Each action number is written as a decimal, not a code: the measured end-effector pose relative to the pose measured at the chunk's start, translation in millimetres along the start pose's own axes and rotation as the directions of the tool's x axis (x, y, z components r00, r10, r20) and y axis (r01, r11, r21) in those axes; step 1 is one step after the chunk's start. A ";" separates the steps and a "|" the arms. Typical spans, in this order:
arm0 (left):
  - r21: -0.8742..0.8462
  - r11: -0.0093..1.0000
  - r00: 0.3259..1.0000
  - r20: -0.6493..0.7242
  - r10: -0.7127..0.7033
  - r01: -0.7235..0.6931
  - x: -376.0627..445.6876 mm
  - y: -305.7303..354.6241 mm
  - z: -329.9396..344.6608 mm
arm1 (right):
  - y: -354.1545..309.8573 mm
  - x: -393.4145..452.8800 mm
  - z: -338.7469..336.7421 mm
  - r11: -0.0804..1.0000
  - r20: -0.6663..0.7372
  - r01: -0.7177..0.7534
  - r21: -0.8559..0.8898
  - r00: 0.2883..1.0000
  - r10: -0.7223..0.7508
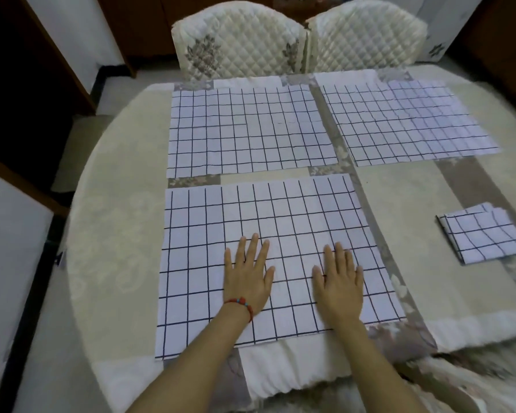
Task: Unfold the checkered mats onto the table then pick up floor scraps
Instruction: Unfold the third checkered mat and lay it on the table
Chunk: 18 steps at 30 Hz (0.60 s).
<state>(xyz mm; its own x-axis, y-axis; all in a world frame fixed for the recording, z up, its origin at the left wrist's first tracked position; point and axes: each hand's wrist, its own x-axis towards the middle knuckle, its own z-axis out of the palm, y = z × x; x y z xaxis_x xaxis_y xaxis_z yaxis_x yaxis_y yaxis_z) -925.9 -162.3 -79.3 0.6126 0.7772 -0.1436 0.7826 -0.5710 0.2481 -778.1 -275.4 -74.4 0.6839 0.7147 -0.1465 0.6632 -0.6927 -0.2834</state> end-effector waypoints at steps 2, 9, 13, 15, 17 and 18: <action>-0.002 1.000 1.000 0.023 0.000 0.000 -1.4 0.7 -2.4 | 27.1 0.4 -21.0 0.989 -0.012 -0.142 0.042 0.990 0.142; -0.123 0.992 1.000 -0.017 -0.021 0.018 4.2 24.6 -19.9 | 98.8 12.8 -120.1 0.944 -0.351 -0.187 0.272 0.894 0.279; -0.286 0.949 0.990 -0.091 0.107 -0.129 5.9 88.1 -28.0 | 155.8 40.2 -163.5 0.899 -0.370 -0.194 0.392 0.862 0.348; -0.328 0.926 0.983 -0.079 0.168 -0.184 6.7 126.6 -26.0 | 190.0 54.1 -177.2 0.869 -0.318 -0.243 0.432 0.860 0.399; -0.360 0.910 0.979 -0.090 0.183 -0.204 9.9 166.2 -20.8 | 224.9 68.7 -186.8 0.861 -0.277 -0.265 0.434 0.870 0.408; -0.377 0.905 0.980 -0.089 0.180 -0.200 12.2 186.5 -17.2 | 241.1 76.6 -190.6 0.857 -0.259 -0.274 0.436 0.874 0.411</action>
<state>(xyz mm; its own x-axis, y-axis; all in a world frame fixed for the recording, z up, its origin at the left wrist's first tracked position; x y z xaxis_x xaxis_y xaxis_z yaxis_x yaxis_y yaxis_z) -774.4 -254.7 -18.2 0.7310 0.6823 -0.0113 0.5436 -0.5723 0.6139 -507.9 -406.1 26.7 0.9490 0.3154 0.0008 0.2489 -0.7473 -0.6162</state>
